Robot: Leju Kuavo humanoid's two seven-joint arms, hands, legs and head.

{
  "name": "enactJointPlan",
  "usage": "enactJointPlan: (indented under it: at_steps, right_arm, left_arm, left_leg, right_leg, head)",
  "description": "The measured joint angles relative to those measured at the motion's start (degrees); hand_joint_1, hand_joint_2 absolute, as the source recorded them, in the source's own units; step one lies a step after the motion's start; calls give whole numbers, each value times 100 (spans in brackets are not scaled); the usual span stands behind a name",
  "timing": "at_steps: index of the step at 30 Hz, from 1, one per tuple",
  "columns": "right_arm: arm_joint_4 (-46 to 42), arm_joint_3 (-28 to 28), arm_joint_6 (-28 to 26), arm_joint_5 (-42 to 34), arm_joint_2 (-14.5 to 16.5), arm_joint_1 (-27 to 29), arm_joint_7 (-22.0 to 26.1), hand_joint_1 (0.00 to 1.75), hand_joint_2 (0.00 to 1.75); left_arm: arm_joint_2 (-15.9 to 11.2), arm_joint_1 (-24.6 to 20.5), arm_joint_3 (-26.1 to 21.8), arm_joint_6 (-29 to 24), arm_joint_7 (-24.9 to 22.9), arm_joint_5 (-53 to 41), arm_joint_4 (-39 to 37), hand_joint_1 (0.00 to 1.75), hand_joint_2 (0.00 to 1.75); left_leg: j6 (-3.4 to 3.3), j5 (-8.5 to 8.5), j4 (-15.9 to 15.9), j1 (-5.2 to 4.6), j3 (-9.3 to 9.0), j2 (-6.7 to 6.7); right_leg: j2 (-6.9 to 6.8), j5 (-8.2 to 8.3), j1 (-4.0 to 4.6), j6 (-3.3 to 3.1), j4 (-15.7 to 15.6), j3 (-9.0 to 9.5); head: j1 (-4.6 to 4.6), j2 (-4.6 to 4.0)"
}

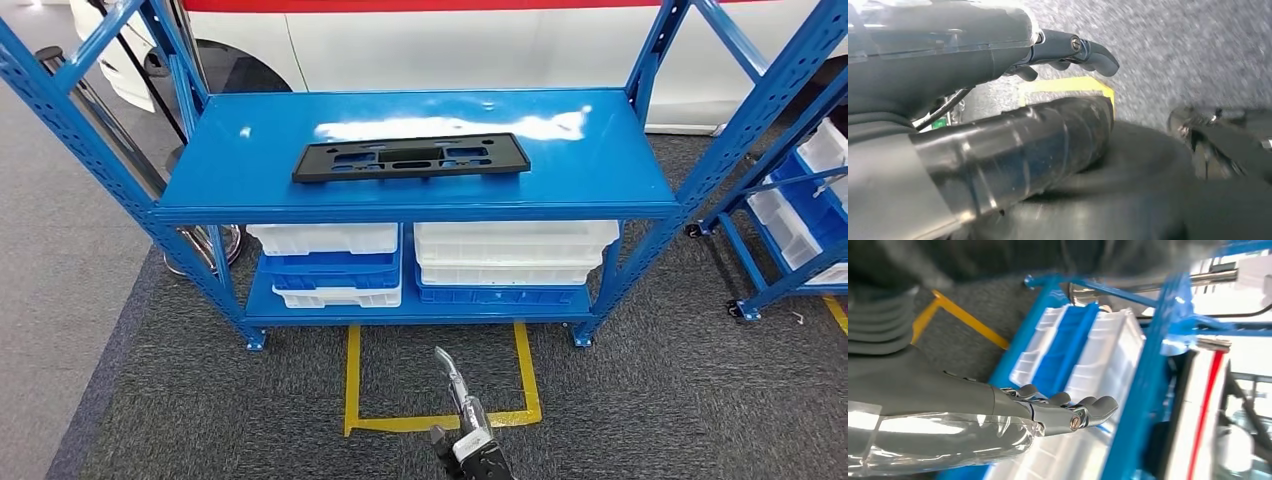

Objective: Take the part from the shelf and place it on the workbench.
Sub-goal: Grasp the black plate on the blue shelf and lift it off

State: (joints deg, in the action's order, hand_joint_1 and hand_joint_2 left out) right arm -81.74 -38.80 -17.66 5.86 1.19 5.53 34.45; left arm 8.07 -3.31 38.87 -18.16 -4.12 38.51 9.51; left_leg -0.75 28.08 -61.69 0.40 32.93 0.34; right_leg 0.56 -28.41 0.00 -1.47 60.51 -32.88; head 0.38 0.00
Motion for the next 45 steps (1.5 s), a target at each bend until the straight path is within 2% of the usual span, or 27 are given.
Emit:
enactJointPlan:
  at_steps: [2,5,7,9,10,11,12,14,16,19,21,23,24,25,26,27,29,30,31,34,36,39,40,41,42,43,45]
  right_arm:
    - [-111,-101,-20,37,-57,-38,-3,0,0]
    - [-256,-204,-41,99,-120,-88,-10,0,0]
    - [-319,-256,-40,125,-154,-117,-28,0,0]
    - [-351,-300,-15,137,-185,-138,-56,0,0]
    - [-367,-321,-3,146,-206,-143,-72,0,0]
    - [-386,-340,6,155,-230,-146,-87,0,0]
    - [-411,-357,9,163,-253,-147,-100,0,0]
    - [-460,-384,9,178,-290,-150,-110,0,0]
    - [-505,-407,8,192,-313,-154,-115,0,0]
    - [-571,-439,-1,213,-349,-153,-116,0,0]
    - [-619,-457,-9,233,-366,-156,-116,0,0]
    - [-646,-472,-10,242,-374,-163,-116,0,0]
    - [-650,-479,-10,242,-379,-165,-116,0,0]
    - [-651,-484,-11,242,-386,-166,-116,0,0]
    - [-652,-487,-11,242,-392,-167,-116,0,0]
    - [-653,-488,-11,242,-396,-167,-116,0,0]
    - [-664,-490,-17,244,-403,-165,-118,0,0]
    - [-676,-492,-25,245,-409,-164,-121,0,0]
    - [-692,-495,-36,247,-419,-163,-126,0,0]
    - [-740,-509,-74,249,-454,-160,-136,0,0]
    - [-766,-518,-92,249,-477,-158,-136,0,0]
    - [-788,-532,-96,243,-519,-147,-148,0,0]
    - [-790,-536,-96,233,-534,-139,-162,0,0]
    - [-791,-538,-95,220,-552,-127,-180,0,0]
    - [-793,-541,-95,208,-573,-111,-198,0,0]
    - [-798,-542,-94,199,-594,-94,-213,0,0]
    - [-835,-550,-96,191,-639,-63,-225,0,0]
  left_arm:
    - [-8,-9,13,4,-1,2,-9,0,0]
    - [-9,-6,30,7,-2,1,-9,0,0]
    - [-9,-5,34,15,2,2,-9,0,0]
    - [-13,-8,42,22,11,1,-9,0,0]
    - [-14,-8,47,23,15,-1,-9,0,0]
    - [-16,-8,56,24,17,-2,-9,0,0]
    - [-16,-8,68,24,19,-3,-9,0,0]
    - [-16,-8,93,24,22,-4,-9,0,0]
    - [-16,-7,110,25,18,-4,-9,0,0]
    - [-16,-14,124,31,-5,-9,-9,0,0]
    - [-16,-18,127,36,-13,-13,-9,0,0]
    - [-16,-14,130,40,-14,-15,-9,0,0]
    - [-16,-12,130,41,-15,-15,-9,0,0]
    - [-16,-10,130,42,-16,-15,-9,0,0]
    - [-18,-8,130,42,-17,-15,-9,0,0]
    - [-19,-7,130,43,-18,-15,-9,0,0]
    - [-21,-4,131,44,-19,-15,-9,0,0]
    - [-22,-6,131,46,-19,-15,-9,0,0]
    - [-21,-9,132,49,-18,-15,-9,0,0]
    - [-20,-16,134,60,-15,-15,-9,0,0]
    - [-20,-15,134,61,-15,-10,-9,0,0]
    - [-21,-15,134,66,-15,-1,-9,0,0]
    - [-21,-13,134,68,-15,3,-9,0,0]
    - [-22,-11,134,71,-16,7,-9,0,0]
    - [-22,-9,134,72,-16,10,-10,0,0]
    - [-21,-9,134,74,-12,14,-10,0,0]
    - [-19,-9,134,82,10,21,-9,0,0]
  left_leg:
    - [-26,0,186,-36,-66,-5]
    - [-87,-49,312,-4,-116,14]
    - [-137,-79,368,13,-147,55]
    - [-161,-73,366,10,-148,101]
    - [-163,-67,362,9,-150,129]
    - [-160,-58,357,9,-155,159]
    - [-151,-44,350,11,-165,189]
    - [-108,-2,327,-3,-191,251]
    - [-49,36,307,-32,-207,315]
    - [39,77,304,-33,-231,404]
    - [96,268,70,-10,-147,273]
    - [126,627,-588,6,155,84]
    - [136,768,-952,11,333,44]
    - [143,821,-1203,15,465,27]
    - [147,759,-1255,18,508,22]
    - [147,592,-1083,23,447,22]
    - [139,182,-365,34,142,12]
    - [124,62,-50,31,8,3]
    - [104,8,148,27,-71,-7]
    - [12,-12,263,12,-92,-12]
    - [-66,-46,298,20,-99,-1]
    - [-134,-59,311,11,-92,18]
    - [-137,-58,310,4,-90,22]
    - [-138,-58,310,-1,-91,24]
    - [-139,-57,309,-6,-94,24]
    - [-138,-56,309,-11,-99,23]
    - [-128,-49,309,-16,-116,19]
  right_leg:
    - [3,9,0,55,-4,-24]
    - [-6,-57,-5,150,69,-49]
    - [-17,-336,-21,201,538,-265]
    - [-21,-621,-44,240,1223,-616]
    - [-23,-645,-58,255,1420,-727]
    - [-32,-562,-72,266,1420,-743]
    - [-60,-382,-84,271,1194,-647]
    - [-262,-16,-71,251,438,-295]
    - [-407,112,-31,192,-2,-107]
    - [-284,125,-22,95,-64,-114]
    - [-214,151,-44,18,-110,-96]
    - [-166,158,-50,-25,-123,-91]
    - [-140,158,-47,-33,-121,-93]
    - [-112,156,-44,-35,-118,-90]
    - [-85,153,-44,-35,-114,-86]
    - [-57,147,-46,-30,-109,-77]
    - [-12,126,-46,2,-89,-59]
    - [4,114,-38,30,-71,-64]
    - [13,109,-30,61,-58,-73]
    - [20,119,-27,158,-58,-93]
    - [5,-16,-44,216,109,-161]
    - [-14,-506,-57,265,976,-555]
    - [-15,-618,-59,272,1265,-691]
    - [-16,-652,-60,274,1437,-772]
    - [-17,-613,-61,271,1491,-796]
    - [-18,-491,-60,260,1371,-735]
    - [-25,-122,-52,211,651,-380]
  head:
    - [3,0]
    - [8,0]
    - [11,0]
    - [11,0]
    - [12,0]
    - [12,0]
    - [11,0]
    - [13,0]
    - [10,0]
    - [8,0]
    - [8,0]
    - [6,0]
    - [5,0]
    - [5,0]
    - [5,0]
    - [5,0]
    - [6,0]
    - [7,0]
    - [9,0]
    - [9,0]
    - [10,0]
    - [11,0]
    - [11,0]
    - [11,0]
    - [11,0]
    - [11,0]
    - [11,0]
